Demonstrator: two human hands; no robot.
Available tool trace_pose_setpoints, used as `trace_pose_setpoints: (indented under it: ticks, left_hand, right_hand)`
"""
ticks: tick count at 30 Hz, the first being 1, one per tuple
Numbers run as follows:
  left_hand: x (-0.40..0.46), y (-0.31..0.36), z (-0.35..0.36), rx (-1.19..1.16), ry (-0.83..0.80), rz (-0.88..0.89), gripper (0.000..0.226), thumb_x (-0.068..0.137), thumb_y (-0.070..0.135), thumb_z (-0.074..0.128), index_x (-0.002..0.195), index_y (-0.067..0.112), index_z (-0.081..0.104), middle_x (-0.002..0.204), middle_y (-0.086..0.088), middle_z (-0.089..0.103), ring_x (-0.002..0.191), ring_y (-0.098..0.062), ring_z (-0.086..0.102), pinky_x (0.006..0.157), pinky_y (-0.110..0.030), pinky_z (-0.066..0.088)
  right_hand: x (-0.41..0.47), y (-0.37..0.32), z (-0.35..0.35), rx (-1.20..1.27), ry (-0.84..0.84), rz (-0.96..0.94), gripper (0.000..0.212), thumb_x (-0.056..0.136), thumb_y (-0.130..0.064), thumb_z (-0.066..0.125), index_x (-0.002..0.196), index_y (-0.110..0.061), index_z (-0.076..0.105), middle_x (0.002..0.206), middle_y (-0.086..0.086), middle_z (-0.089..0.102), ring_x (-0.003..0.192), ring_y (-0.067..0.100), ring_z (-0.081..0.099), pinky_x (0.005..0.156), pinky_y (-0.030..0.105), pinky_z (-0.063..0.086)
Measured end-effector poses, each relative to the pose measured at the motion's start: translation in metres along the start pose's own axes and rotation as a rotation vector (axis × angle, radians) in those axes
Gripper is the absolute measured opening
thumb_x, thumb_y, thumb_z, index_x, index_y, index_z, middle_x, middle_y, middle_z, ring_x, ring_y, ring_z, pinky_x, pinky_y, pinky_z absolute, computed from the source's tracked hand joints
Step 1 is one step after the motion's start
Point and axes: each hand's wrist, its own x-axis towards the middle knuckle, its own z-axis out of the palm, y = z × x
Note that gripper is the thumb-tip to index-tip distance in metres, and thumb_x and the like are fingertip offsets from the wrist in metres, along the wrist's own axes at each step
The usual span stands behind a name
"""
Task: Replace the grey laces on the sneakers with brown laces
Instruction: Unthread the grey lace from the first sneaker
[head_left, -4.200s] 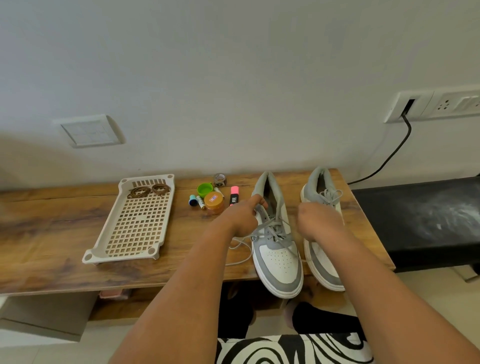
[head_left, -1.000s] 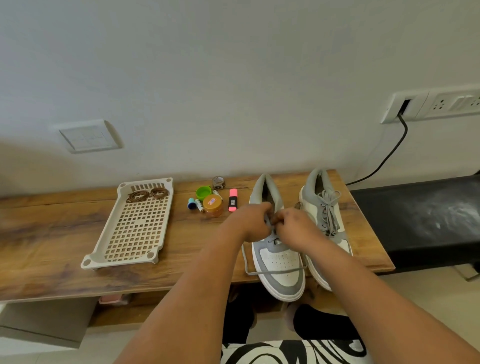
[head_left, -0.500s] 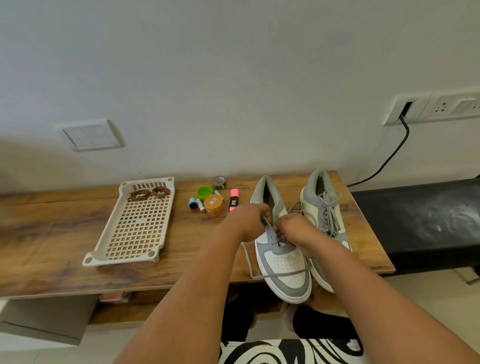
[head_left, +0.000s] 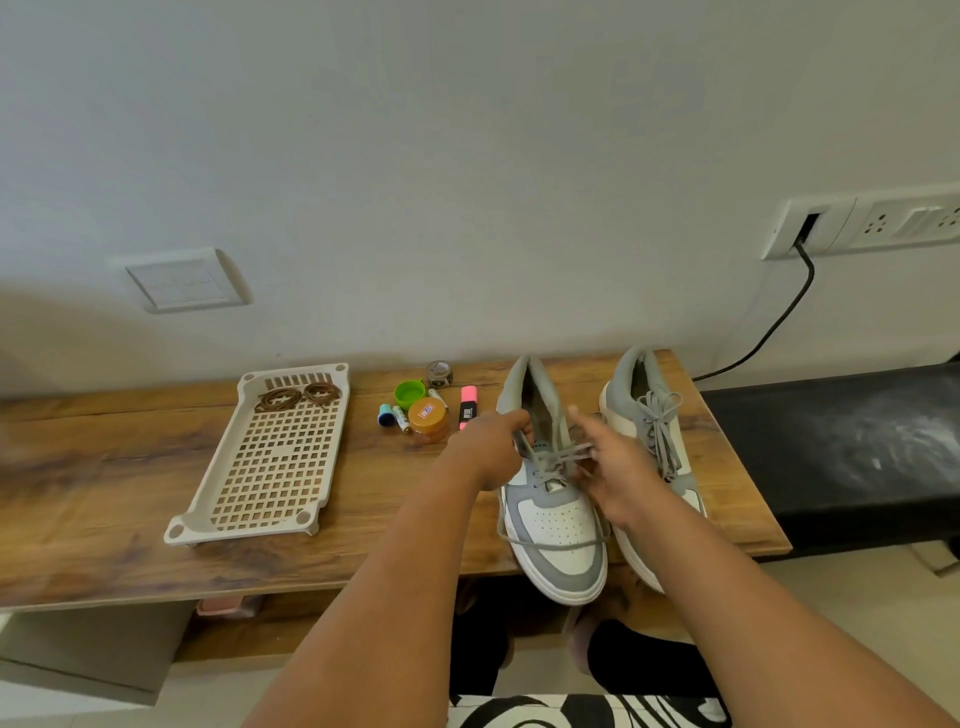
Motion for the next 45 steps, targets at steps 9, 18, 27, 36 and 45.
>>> trace_pose_setpoints:
  ticks: [9, 18, 27, 36, 45]
  left_hand:
    - [-0.002, -0.002, -0.002, 0.042, -0.011, 0.001, 0.042, 0.089, 0.005, 0.044, 0.126, 0.027, 0.048, 0.121, -0.009, 0.05, 0.115, -0.03, 0.044, 0.099, -0.053, 0.041]
    - [-0.004, -0.005, -0.005, -0.019, 0.004, -0.038, 0.047, 0.086, -0.002, 0.037, 0.113, 0.033, 0.052, 0.11, -0.001, 0.057, 0.109, -0.03, 0.05, 0.108, -0.072, 0.018]
    - [-0.003, 0.0, -0.005, -0.114, -0.002, -0.035, 0.029, 0.092, 0.014, 0.042, 0.108, 0.036, 0.053, 0.113, -0.001, 0.06, 0.11, -0.029, 0.053, 0.109, -0.065, 0.027]
    - [-0.011, 0.008, 0.001, 0.063, -0.047, 0.03, 0.05, 0.085, 0.002, 0.056, 0.128, 0.022, 0.039, 0.106, -0.005, 0.062, 0.097, -0.026, 0.058, 0.086, -0.047, 0.048]
    - [-0.008, 0.001, -0.003, -0.076, -0.024, 0.039, 0.055, 0.081, 0.041, 0.069, 0.126, 0.024, 0.042, 0.099, -0.001, 0.058, 0.093, -0.024, 0.056, 0.088, -0.045, 0.049]
  right_hand:
    - [-0.005, 0.012, 0.009, -1.379, 0.012, -0.765, 0.02, 0.097, -0.027, 0.052, 0.113, -0.023, 0.062, 0.141, -0.001, 0.035, 0.127, 0.024, 0.03, 0.1, 0.043, 0.031]
    - [-0.007, -0.028, -0.013, -0.162, -0.388, -0.052, 0.028, 0.098, -0.035, 0.051, 0.108, -0.012, 0.064, 0.114, 0.004, 0.06, 0.117, 0.027, 0.053, 0.106, 0.044, 0.039]
    - [-0.004, -0.024, -0.029, -0.808, -0.04, -0.343, 0.029, 0.084, -0.043, 0.072, 0.089, -0.016, 0.063, 0.073, 0.0, 0.062, 0.068, 0.012, 0.057, 0.064, 0.025, 0.044]
    - [0.01, 0.001, -0.008, -1.285, -0.224, -0.558, 0.024, 0.096, -0.03, 0.058, 0.118, -0.024, 0.067, 0.107, -0.003, 0.039, 0.112, 0.019, 0.042, 0.097, 0.034, 0.04]
    - [0.014, 0.007, -0.001, -1.143, -0.227, -0.53, 0.01, 0.091, -0.024, 0.067, 0.095, -0.015, 0.067, 0.101, -0.001, 0.041, 0.099, 0.02, 0.049, 0.084, 0.025, 0.038]
